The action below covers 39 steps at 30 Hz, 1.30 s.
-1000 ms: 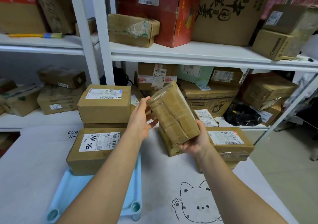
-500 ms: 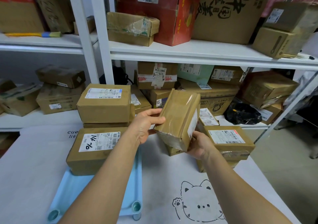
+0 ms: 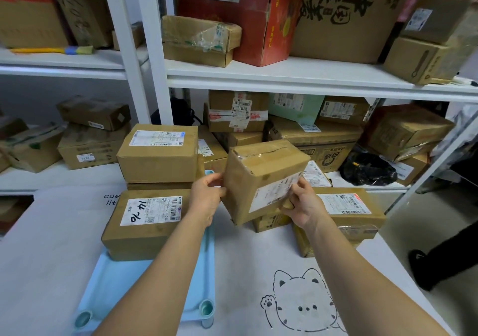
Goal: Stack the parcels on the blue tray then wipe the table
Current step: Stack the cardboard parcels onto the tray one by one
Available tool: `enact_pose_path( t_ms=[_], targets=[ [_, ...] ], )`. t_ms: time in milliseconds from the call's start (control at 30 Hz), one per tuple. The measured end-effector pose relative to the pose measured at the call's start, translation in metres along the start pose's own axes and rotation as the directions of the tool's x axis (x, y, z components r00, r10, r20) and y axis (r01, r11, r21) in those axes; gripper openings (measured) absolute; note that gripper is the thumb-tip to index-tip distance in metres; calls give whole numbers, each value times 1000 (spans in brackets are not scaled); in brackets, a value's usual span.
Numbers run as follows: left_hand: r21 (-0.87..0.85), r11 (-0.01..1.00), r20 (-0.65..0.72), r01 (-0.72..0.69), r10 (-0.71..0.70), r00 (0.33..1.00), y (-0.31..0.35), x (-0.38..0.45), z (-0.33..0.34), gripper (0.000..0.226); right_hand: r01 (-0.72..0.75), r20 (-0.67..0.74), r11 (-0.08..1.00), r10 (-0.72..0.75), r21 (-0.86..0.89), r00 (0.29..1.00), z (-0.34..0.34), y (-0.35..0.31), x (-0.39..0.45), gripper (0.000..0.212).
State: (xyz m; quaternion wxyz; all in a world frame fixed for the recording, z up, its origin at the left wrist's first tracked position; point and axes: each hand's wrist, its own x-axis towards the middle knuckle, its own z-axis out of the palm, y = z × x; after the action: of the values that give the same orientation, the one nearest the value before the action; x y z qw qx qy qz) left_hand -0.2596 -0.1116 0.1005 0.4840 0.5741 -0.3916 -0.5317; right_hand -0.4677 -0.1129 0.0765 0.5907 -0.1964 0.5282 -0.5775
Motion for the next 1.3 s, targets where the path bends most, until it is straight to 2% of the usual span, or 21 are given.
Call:
enact_pose_path(
  t_ms=[100, 233, 300, 433, 600, 733, 800, 867, 967, 1067, 1100, 1200, 1300],
  targets=[
    [-54, 995, 51, 84, -82, 995, 1, -3, -1, 27, 34, 44, 998, -31, -59, 999, 5, -4, 0, 38],
    [-203, 958, 207, 202, -160, 965, 0, -1, -6, 63, 57, 10, 998, -57, -19, 998, 9, -11, -6, 48],
    [-180, 956, 257, 231, -181, 949, -3, 1, -8, 75, 56, -36, 998, -56, 25, 998, 10, -11, -7, 49],
    [-225, 944, 234, 239, -186, 954, -10, 1, -8, 85, 56, -83, 995, -50, 77, 995, 9, -8, -2, 37],
    [-410, 879, 266, 243, -140, 954, -18, 3, -17, 70, 86, -58, 991, -81, 105, 995, 14, -11, 4, 27],
    [-506, 818, 283, 274, -144, 948, -27, 1, -17, 58, 28, 32, 990, -33, 140, 999, 17, -10, -3, 15],
    [-552, 791, 267, 263, -131, 955, -29, 1, -16, 54, 20, 69, 982, -34, 189, 997, 15, -10, -3, 17],
    [-549, 810, 196, 207, -117, 974, -28, -1, -16, 45, 43, 89, 968, -67, 247, 994, 13, -10, -3, 10],
    [-426, 894, 105, 142, -107, 989, -27, -1, -15, 43, 74, 126, 960, -111, 270, 986, 14, -13, -6, 16],
    [-354, 929, 28, 109, -106, 994, -28, -2, -13, 42, 76, 141, 949, -124, 307, 982, 14, -15, -8, 10],
    [-335, 936, 17, 106, -107, 994, -28, -2, -13, 42, 71, 136, 945, -120, 318, 983, 14, -17, -8, 8],
    [-330, 939, 40, 97, -89, 995, -29, -1, -15, 50, 50, 117, 948, -91, 316, 989, 14, -19, -9, 23],
    [-392, 916, 42, 81, -70, 997, -29, 0, -18, 62, 73, 103, 960, -104, 269, 989, 10, -19, -9, 13]
  ],
)
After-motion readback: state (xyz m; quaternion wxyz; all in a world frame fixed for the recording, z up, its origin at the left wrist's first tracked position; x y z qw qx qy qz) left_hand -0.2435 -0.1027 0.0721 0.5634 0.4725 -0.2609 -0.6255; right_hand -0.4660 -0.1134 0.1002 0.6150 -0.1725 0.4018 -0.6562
